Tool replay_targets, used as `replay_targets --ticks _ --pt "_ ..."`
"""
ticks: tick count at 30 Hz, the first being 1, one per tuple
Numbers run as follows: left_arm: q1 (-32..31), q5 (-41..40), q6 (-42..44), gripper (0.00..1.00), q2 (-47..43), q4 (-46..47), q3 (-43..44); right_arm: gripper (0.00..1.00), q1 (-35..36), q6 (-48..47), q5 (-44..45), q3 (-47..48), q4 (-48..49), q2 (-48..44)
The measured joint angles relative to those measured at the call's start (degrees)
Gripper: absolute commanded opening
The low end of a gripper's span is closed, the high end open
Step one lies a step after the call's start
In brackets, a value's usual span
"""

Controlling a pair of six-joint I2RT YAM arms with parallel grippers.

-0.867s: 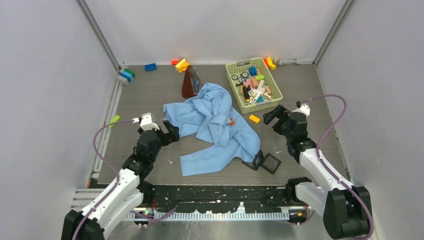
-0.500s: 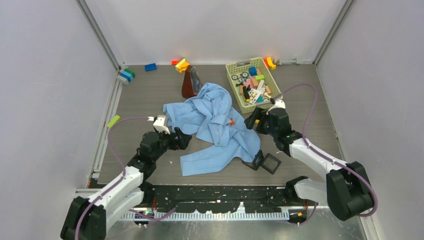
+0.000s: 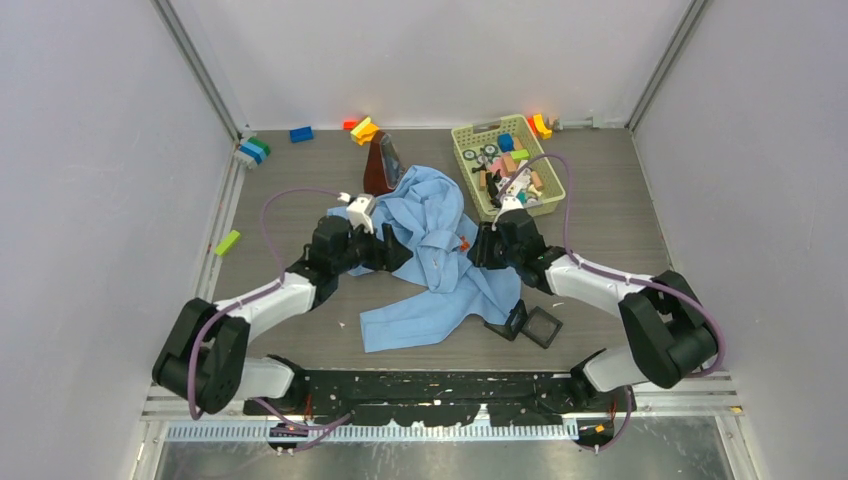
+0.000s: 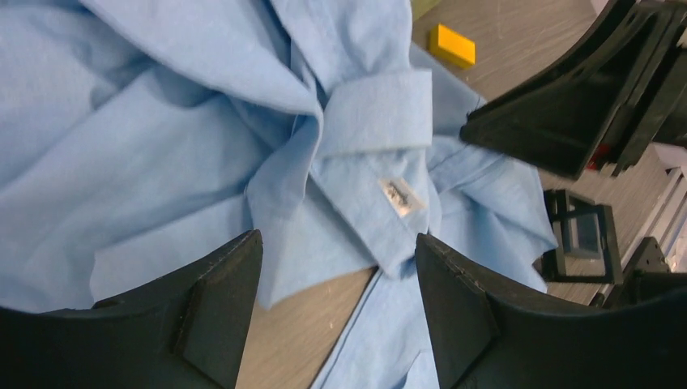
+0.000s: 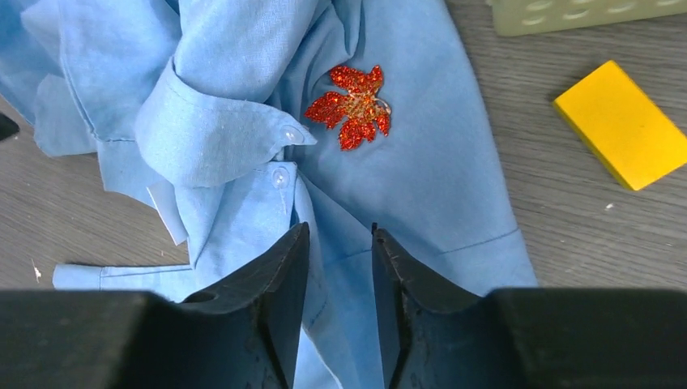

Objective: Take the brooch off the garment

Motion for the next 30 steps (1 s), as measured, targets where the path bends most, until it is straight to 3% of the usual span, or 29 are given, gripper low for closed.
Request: replay_targets --ticks 4,7,8,9,13,14,22,29,30 --pt "0.0 1.0 0.2 0.65 5.5 -0.1 4.9 0.25 0.1 0.0 -1.7 2.3 -1.1 3.6" --pt "0.0 2.2 0.4 0.54 9.4 -0.4 6.5 0.04 0.1 -0.2 -2.4 3.1 -1.2 4.9" --pt "0.0 2.8 0.4 0.49 10.8 -0.4 6.8 0.02 0.1 -0.3 -2.7 3.1 -1.4 4.9" --pt "0.0 3.5 0.5 0.43 12.0 -0.4 7.0 0.01 0.1 -0.3 -2.7 3.1 -1.4 4.9" --pt "0.0 5.7 1.3 0.04 15.1 -0.5 7.0 0.01 0.1 -0.2 -2.6 3.1 -1.6 4.8" --pt "0.0 6.0 1.6 0.00 15.2 -0.6 7.0 0.01 0.1 -0.1 -2.3 3.0 -1.7 4.4" --pt "2.0 2.3 3.4 0.00 10.7 -5.1 6.3 0.01 0.1 0.2 1.0 0.0 -1.6 -4.5" --pt "17.9 -3.8 0.5 0.01 1.7 -17.2 9.0 0.01 0.1 0.6 1.4 3.5 -7.2 -11.1" --pt "19.3 -4.7 0.3 0.09 1.2 -18.8 10.1 0.01 0.2 0.8 0.4 5.7 -8.9 -11.1"
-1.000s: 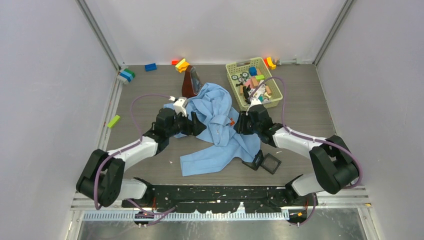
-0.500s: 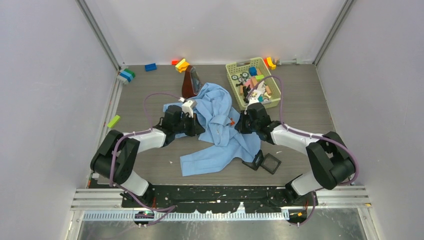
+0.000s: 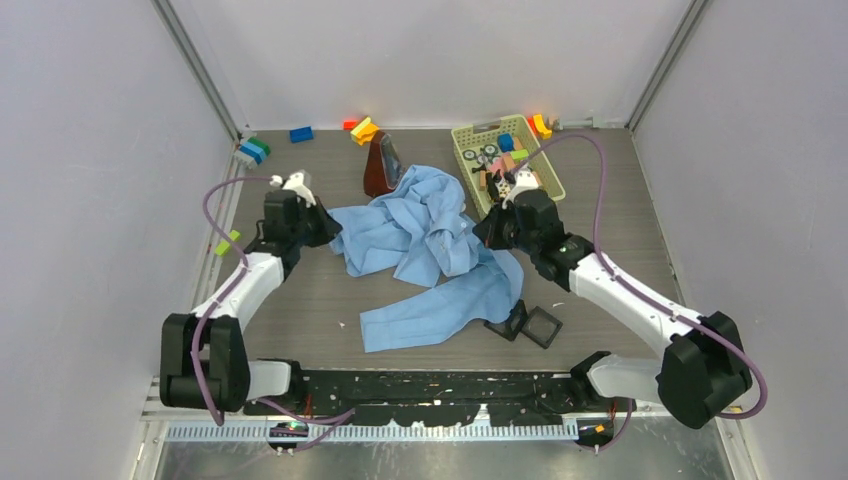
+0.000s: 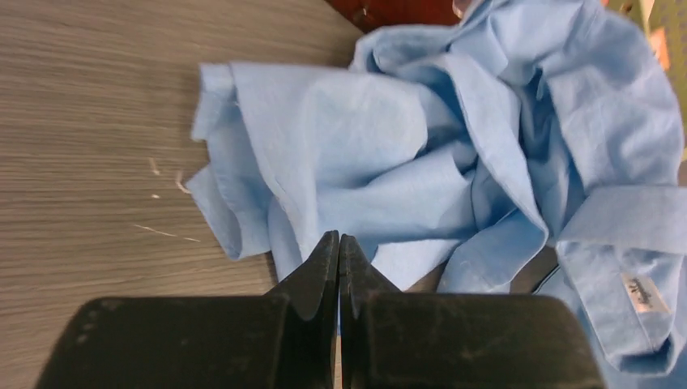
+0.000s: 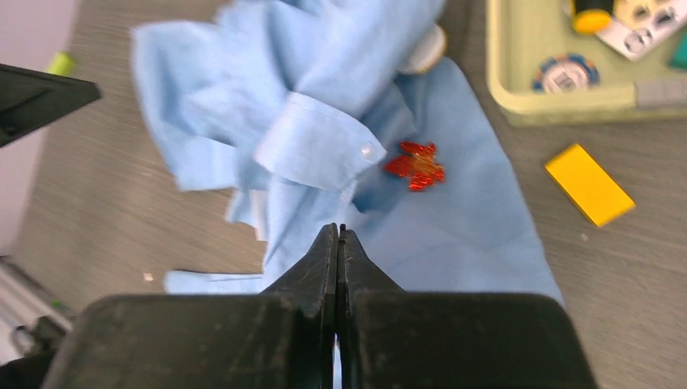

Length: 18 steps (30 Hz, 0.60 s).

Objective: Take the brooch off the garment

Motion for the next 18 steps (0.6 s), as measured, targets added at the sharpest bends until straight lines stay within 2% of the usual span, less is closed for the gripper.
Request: replay_targets --ticks 2,5,6,8,12,15,17,18 --pt "1.7 -0.4 -0.5 0.30 -1.5 -3.4 2.6 0.01 0.5 0.2 -1.7 4.3 -2.7 0.0" --pt "1.1 3.3 -2.7 0.60 -5.0 -4.8 3.5 0.01 2.9 0.6 -3.4 10.3 -5.4 0.0" --pt "0.2 5.4 -4.3 0.66 -6.4 -4.7 3.2 0.01 3.9 0.7 -3.7 11.6 -6.0 0.0" --pt "-2.5 9.9 -7.9 0.74 -8.9 -3.6 1.9 0.01 5.6 1.0 -4.2 13.6 -7.0 -0.1" --pt "-8.0 17.9 -19.5 0.79 -11.5 3.0 -5.2 0.01 7.6 2.0 -5.2 14.1 -9.0 -0.1" --pt "-10.7 20.0 -28.6 0.83 -11.6 10.4 -12.8 0.01 8.1 2.8 -5.3 13.3 -9.5 -0.1" --pt "-12.2 19.9 -34.9 0.91 -11.6 15.6 -17.8 0.01 8.3 3.2 -5.3 12.2 -9.5 -0.1" --pt "-12.9 19.7 -37.8 0.99 -11.6 17.8 -19.7 0.01 8.4 3.5 -5.3 11.7 -9.6 -0.1"
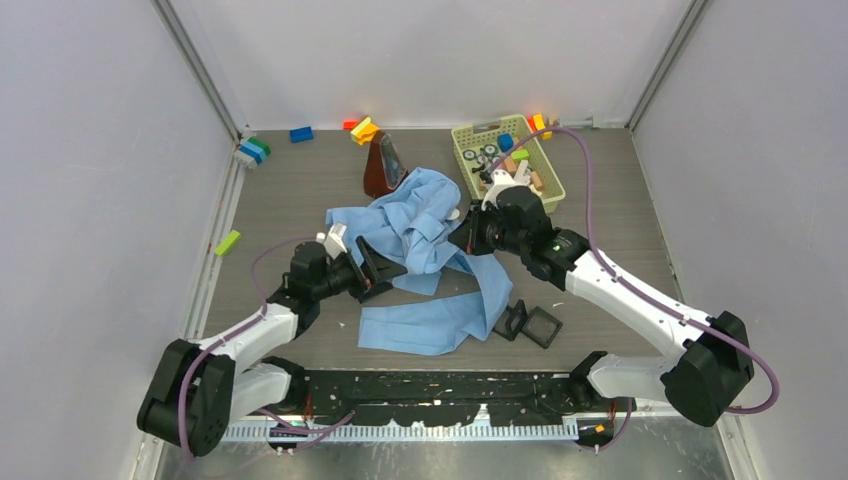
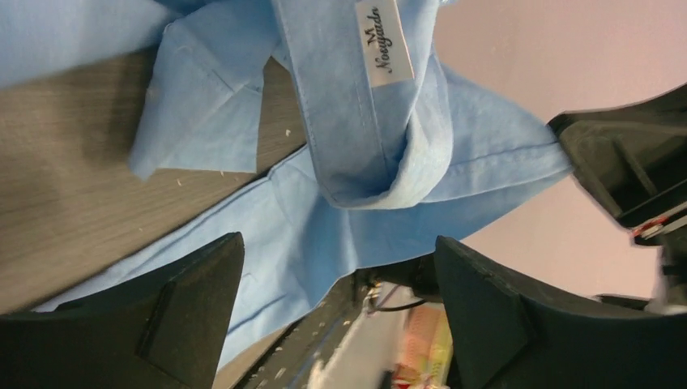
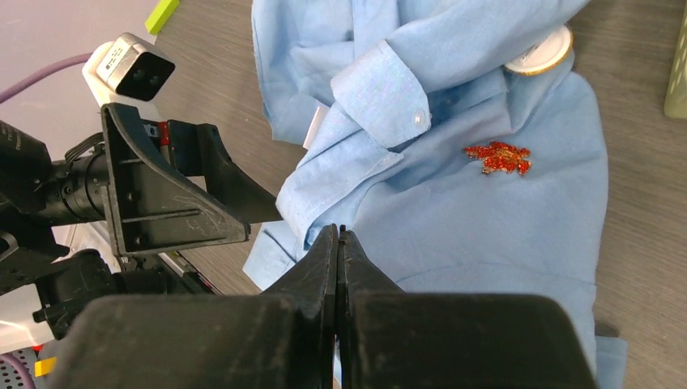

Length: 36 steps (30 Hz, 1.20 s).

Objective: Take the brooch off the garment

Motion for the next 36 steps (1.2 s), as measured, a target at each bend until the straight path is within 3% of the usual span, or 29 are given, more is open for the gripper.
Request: replay_targets --ticks 9,22,24,29,32,33,35,36 --pt "-7.8 -11.5 -14.7 1.00 -2.9 10.5 -4.5 0.01 0.5 0.8 0.0 -2.0 -0.3 -0.1" --pt "-15.8 -24.2 -20.9 0.99 0.9 12.7 -6.1 0.01 1.2 2.3 -0.1 -3.0 1.0 -0.1" --pt "-16.1 -24.5 -21.1 0.91 3.6 14.4 -6.1 0.01 1.3 2.5 -0.1 -3.0 1.0 -0.1" --pt "-16.4 -24.5 -21.9 0.57 12.2 21.9 -5.7 0.01 2.3 3.4 -0.1 -3.0 1.4 -0.1" --pt "-16.1 -25.3 -21.8 0.30 16.2 25.9 -4.7 0.01 3.0 3.7 -0.1 -3.0 1.8 -0.1" --pt "-15.5 -25.3 -21.2 0.16 17.3 27.4 -4.4 0.01 3.2 3.8 -0.2 -3.1 1.9 -0.1" --pt "-13.6 -25.0 -20.5 0.04 18.6 29.5 -3.6 0.07 3.3 3.9 -0.1 -3.4 2.1 -0.1" --pt "-11.9 -24.3 -19.8 0.00 18.7 30.1 -3.0 0.20 3.3 3.9 -0.1 -3.8 2.2 -0.1"
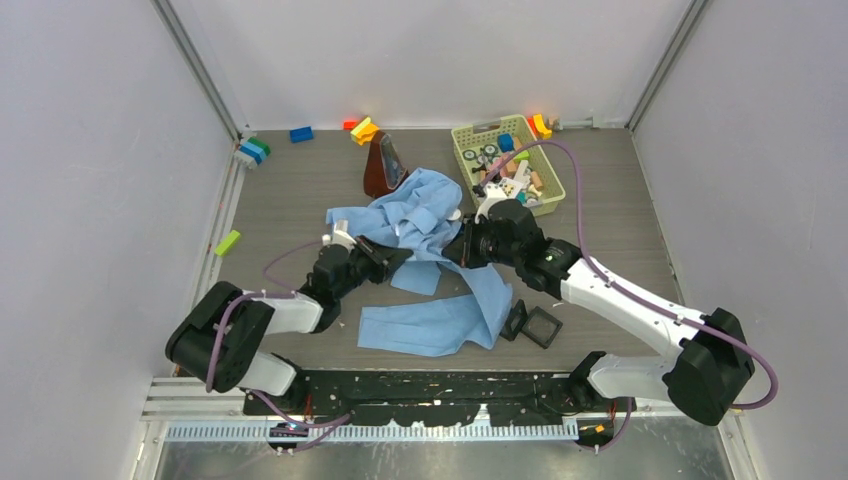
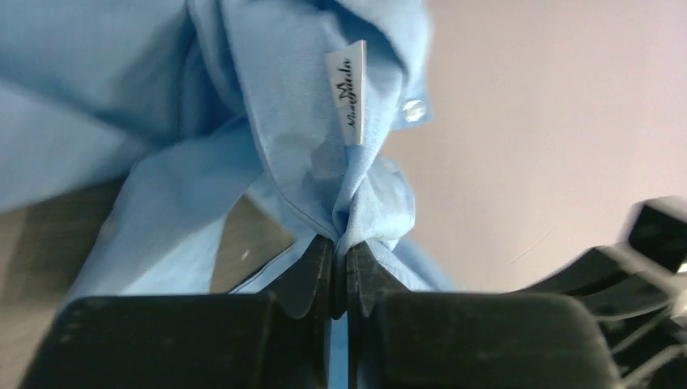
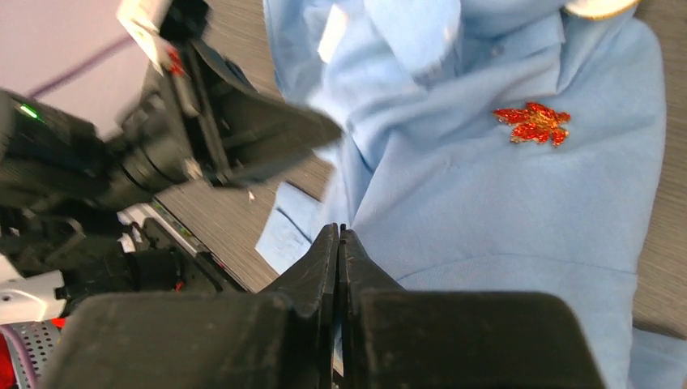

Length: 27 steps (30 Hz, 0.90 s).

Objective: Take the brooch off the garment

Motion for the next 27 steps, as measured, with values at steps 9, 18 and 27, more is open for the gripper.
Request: replay_targets --ticks 9,18,27 --pt "13.8 8.8 12.4 0.00 -13.0 -21.0 13.8 0.80 0.1 -1.0 4.8 -4.0 -5.3 -3.9" --pt "37.5 17.6 28.4 0.00 -25.6 -51.2 24.5 0.89 0.1 -0.8 14.3 -5.3 -8.3 -6.6" --pt "38.4 29.8 34.0 0.00 -20.7 -60.7 31.3 0.99 0.2 -0.2 1.5 -11.2 4.2 2.8"
